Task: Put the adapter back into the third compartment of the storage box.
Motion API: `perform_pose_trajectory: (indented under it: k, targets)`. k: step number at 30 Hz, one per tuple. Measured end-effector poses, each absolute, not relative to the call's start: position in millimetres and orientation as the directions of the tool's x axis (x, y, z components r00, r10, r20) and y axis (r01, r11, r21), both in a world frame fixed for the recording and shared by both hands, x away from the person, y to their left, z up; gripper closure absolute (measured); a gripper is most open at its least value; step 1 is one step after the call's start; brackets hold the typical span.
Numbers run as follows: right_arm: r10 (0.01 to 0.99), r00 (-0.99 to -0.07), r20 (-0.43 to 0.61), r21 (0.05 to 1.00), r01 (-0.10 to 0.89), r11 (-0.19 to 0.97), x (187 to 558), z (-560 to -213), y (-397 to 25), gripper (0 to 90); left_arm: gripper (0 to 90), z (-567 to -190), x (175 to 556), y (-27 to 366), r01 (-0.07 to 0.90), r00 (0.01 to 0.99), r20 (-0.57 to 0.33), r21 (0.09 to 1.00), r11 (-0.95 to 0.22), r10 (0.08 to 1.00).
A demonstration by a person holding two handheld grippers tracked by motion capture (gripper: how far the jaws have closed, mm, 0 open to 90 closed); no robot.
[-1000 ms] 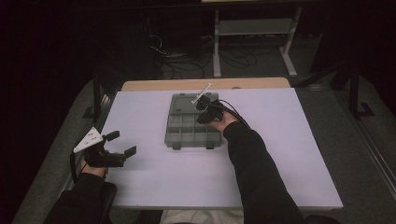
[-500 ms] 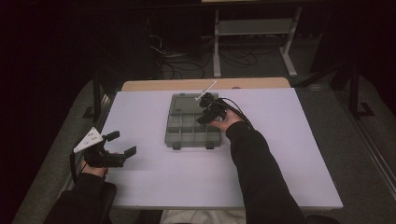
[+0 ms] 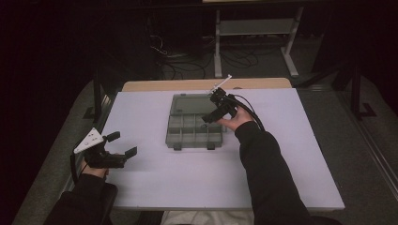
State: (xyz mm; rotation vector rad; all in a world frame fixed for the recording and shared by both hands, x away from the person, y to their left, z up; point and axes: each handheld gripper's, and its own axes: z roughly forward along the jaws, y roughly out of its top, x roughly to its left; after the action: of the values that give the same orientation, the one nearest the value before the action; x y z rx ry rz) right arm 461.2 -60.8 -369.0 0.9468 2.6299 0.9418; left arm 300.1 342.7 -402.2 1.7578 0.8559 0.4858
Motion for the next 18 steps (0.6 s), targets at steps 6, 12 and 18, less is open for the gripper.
perform_pose_trajectory:
  k: [6, 12, 18]
  targets:
    - [0.641, -0.767, 0.045, 0.638, 0.515, 0.572, 455, -367, -73, 4.6, 0.0, -402, 300, 343, 0.312, 0.658, -0.082, 0.934, -0.173, 0.748]
    - [0.656, -0.753, 0.051, 0.648, 0.525, 0.552, 449, -365, -84, 0.0, 0.0, -402, 300, 343, 0.314, 0.658, -0.083, 0.934, -0.173, 0.748]
    - [0.66, -0.749, 0.054, 0.663, 0.521, 0.538, 442, -362, -93, 0.0, 0.0, -402, 300, 343, 0.315, 0.658, -0.083, 0.933, -0.173, 0.749]
